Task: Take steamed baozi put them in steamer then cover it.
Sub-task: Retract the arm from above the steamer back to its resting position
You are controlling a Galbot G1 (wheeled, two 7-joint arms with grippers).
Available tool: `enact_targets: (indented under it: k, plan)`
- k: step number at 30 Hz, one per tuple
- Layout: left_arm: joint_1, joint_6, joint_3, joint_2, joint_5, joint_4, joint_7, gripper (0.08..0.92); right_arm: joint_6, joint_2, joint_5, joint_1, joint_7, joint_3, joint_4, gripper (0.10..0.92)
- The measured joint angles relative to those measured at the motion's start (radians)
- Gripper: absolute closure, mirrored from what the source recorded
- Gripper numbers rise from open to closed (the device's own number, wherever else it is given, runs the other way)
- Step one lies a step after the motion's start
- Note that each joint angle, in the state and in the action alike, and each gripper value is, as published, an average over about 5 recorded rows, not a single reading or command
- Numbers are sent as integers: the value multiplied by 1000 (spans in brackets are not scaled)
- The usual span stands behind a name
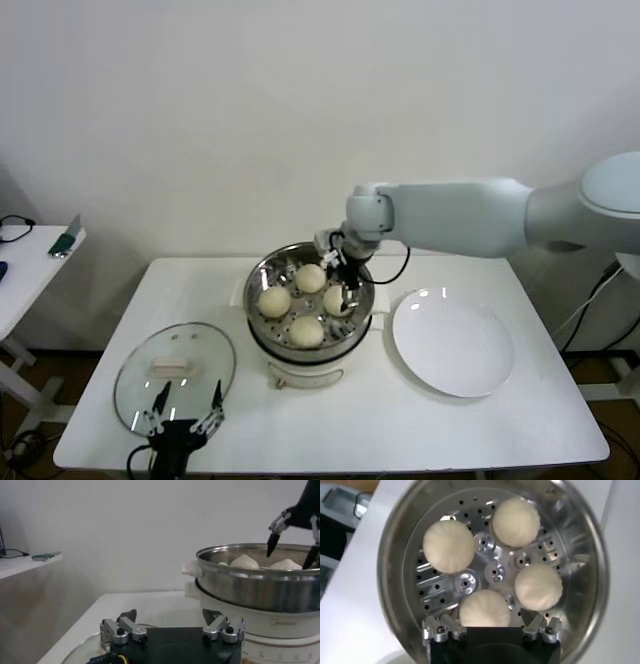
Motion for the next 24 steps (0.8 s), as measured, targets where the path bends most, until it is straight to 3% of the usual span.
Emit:
enact_targets:
  k: [7, 15, 24]
  plan:
    - [0, 7, 6, 1, -1, -6, -8, 177, -1, -109, 96, 27, 41, 79, 15, 203]
    - [-5, 6, 7, 13, 7, -7, -4, 177, -13, -308, 113, -158, 311, 405, 62, 202]
    - [-29, -21, -5, 25, 28, 11, 2, 177, 57, -524, 55, -635, 603, 957, 162, 203]
